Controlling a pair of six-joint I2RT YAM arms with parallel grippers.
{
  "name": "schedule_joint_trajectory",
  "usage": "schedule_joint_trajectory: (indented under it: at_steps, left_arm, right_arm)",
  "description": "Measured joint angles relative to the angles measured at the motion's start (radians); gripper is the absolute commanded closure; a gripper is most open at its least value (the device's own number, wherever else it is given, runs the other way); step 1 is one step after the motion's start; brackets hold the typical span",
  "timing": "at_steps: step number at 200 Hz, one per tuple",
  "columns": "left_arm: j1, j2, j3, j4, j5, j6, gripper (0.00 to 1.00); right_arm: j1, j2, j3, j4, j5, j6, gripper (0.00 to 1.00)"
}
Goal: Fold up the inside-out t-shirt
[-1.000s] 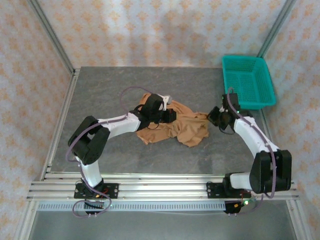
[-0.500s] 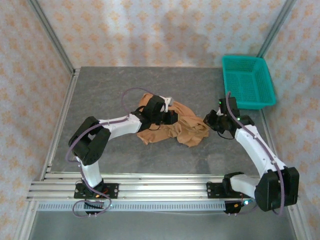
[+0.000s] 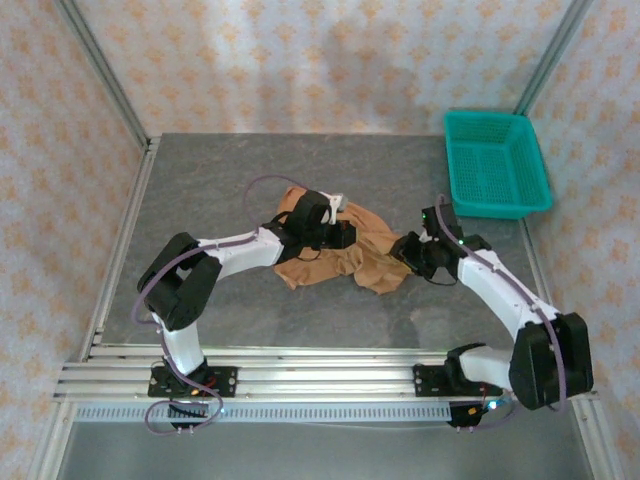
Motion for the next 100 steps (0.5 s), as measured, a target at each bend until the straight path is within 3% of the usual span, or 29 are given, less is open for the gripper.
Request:
schedule_joint_trajectory:
  at_steps: [100]
  left_arm:
    - [0.000,0.004,0.003,0.000,0.000,0.000,1.00]
  right_arm:
    - [0.000,0.159,0.101,0.035,0.020,-0.005,0.58]
